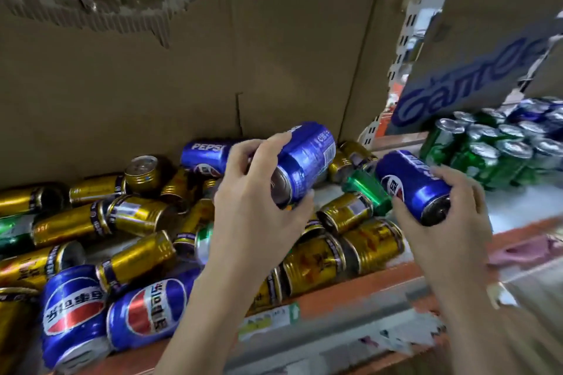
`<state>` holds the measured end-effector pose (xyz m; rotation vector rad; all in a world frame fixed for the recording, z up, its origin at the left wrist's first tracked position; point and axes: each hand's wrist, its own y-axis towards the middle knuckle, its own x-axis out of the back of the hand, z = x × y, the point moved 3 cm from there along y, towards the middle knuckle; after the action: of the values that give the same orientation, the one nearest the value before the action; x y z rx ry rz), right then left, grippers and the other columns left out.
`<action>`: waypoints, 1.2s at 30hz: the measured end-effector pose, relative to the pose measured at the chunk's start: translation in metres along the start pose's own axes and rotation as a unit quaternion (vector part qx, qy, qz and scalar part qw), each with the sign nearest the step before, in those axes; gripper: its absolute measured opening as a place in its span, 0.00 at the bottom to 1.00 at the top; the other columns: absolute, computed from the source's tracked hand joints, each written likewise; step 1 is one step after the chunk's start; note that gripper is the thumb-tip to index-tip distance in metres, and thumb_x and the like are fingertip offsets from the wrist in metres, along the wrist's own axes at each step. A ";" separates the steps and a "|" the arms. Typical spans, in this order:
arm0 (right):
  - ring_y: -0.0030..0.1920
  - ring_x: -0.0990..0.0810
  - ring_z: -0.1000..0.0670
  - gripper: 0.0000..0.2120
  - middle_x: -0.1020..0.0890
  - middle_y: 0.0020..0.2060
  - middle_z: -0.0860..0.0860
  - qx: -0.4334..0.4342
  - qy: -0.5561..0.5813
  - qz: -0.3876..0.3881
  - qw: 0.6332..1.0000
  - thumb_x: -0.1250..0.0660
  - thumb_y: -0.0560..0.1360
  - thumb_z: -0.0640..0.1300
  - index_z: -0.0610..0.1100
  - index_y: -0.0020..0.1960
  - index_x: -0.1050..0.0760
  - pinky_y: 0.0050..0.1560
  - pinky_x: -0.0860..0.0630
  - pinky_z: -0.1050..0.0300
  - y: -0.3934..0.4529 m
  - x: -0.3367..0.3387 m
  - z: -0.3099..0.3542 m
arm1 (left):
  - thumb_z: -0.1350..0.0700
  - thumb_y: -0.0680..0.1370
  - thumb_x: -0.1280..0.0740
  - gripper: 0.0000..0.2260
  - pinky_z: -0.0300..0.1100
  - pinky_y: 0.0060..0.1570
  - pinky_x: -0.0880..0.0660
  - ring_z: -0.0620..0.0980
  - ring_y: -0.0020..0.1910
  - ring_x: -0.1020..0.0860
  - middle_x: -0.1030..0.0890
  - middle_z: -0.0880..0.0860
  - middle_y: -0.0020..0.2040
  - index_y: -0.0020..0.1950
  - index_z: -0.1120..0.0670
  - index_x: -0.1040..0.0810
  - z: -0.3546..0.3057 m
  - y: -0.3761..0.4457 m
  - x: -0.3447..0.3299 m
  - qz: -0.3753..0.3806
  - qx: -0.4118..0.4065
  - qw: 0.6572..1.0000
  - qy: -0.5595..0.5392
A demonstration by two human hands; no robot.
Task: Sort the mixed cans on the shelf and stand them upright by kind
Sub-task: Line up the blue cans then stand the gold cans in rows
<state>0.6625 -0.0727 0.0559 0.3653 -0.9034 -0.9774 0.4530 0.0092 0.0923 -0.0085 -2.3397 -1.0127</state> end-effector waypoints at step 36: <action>0.52 0.23 0.47 0.28 0.27 0.57 0.48 -0.029 -0.118 -0.013 0.993 0.21 0.61 0.38 0.44 0.58 0.25 0.46 0.29 0.62 0.177 0.193 -0.447 | 0.47 0.65 0.33 0.25 0.40 0.36 0.28 0.50 0.42 0.23 0.26 0.49 0.55 0.62 0.45 0.29 -0.326 0.020 -0.491 0.227 -0.106 0.968 -0.018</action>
<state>1.1632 -0.1910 -0.0035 0.2145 -1.0822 -1.0837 1.0308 -0.0882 0.0297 -0.6215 -2.1045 -1.0213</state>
